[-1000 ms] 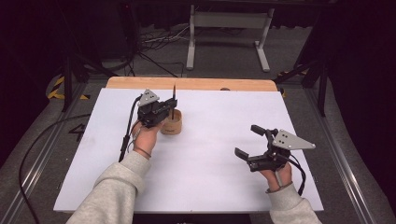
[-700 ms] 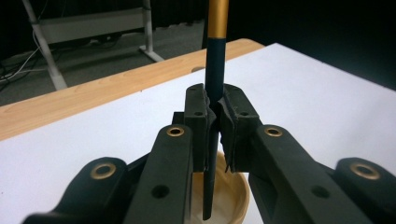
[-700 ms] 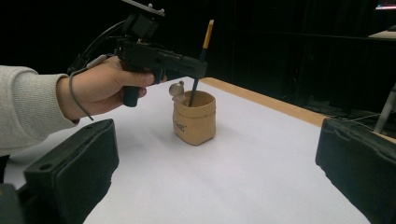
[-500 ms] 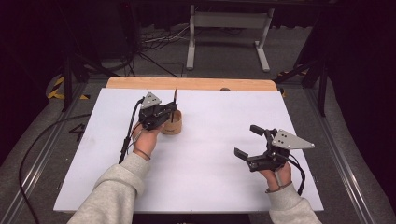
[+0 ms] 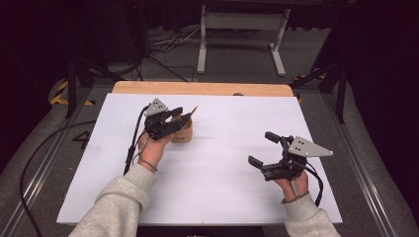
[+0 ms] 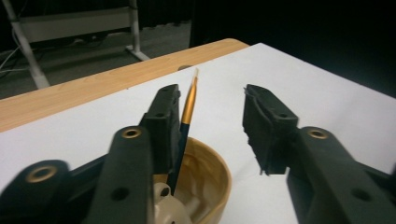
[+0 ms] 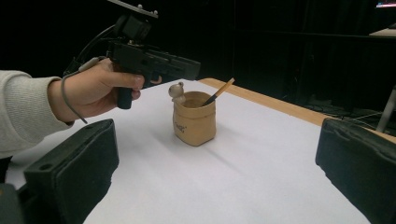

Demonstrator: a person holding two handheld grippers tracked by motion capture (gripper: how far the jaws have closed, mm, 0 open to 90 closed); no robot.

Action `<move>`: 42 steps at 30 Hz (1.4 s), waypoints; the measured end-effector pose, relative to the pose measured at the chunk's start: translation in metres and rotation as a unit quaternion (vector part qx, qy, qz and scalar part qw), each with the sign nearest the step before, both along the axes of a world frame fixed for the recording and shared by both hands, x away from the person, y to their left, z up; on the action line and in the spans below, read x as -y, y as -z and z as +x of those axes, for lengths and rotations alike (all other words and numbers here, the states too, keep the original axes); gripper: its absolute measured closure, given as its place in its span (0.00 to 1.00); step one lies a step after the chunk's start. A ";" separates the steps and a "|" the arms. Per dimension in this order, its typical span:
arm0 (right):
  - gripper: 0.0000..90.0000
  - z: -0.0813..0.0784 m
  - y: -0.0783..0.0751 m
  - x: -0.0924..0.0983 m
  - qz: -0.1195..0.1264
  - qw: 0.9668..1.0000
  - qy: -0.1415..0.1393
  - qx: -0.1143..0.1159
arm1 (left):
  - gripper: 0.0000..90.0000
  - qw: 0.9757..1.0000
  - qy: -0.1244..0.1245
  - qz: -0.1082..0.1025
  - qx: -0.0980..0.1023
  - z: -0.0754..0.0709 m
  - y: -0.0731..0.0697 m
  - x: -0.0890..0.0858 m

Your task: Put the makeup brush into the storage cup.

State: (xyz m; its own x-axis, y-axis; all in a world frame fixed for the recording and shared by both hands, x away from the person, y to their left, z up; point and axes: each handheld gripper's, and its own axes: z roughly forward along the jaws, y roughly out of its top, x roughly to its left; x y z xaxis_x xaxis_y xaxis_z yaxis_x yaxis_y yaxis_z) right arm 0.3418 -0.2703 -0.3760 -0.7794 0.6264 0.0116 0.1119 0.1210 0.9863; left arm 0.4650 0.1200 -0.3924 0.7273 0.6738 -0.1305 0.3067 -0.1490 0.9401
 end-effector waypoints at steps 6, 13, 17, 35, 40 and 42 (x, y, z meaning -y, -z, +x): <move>0.00 0.002 0.000 0.000 -0.001 1.000 0.000 -0.001 | 0.48 1.000 0.017 -0.011 0.011 -0.010 -0.009 -0.009; 0.00 0.004 0.001 0.002 -0.007 1.000 0.007 0.000 | 0.27 0.998 0.045 -0.032 0.019 -0.025 -0.017 -0.025; 0.00 0.004 -0.001 0.005 -0.007 1.000 0.011 0.001 | 0.20 0.997 0.063 -0.032 0.025 -0.040 -0.022 -0.035; 0.00 0.006 0.003 0.016 -0.025 0.999 0.026 0.004 | 0.03 0.994 0.080 -0.062 0.041 -0.085 -0.016 -0.076; 0.00 0.005 0.008 0.019 -0.025 1.000 0.017 0.008 | 0.03 0.994 0.075 -0.070 0.031 -0.092 -0.009 -0.086; 0.00 0.004 0.010 0.021 -0.025 1.000 0.015 0.007 | 0.03 0.995 0.075 -0.067 0.027 -0.095 -0.005 -0.089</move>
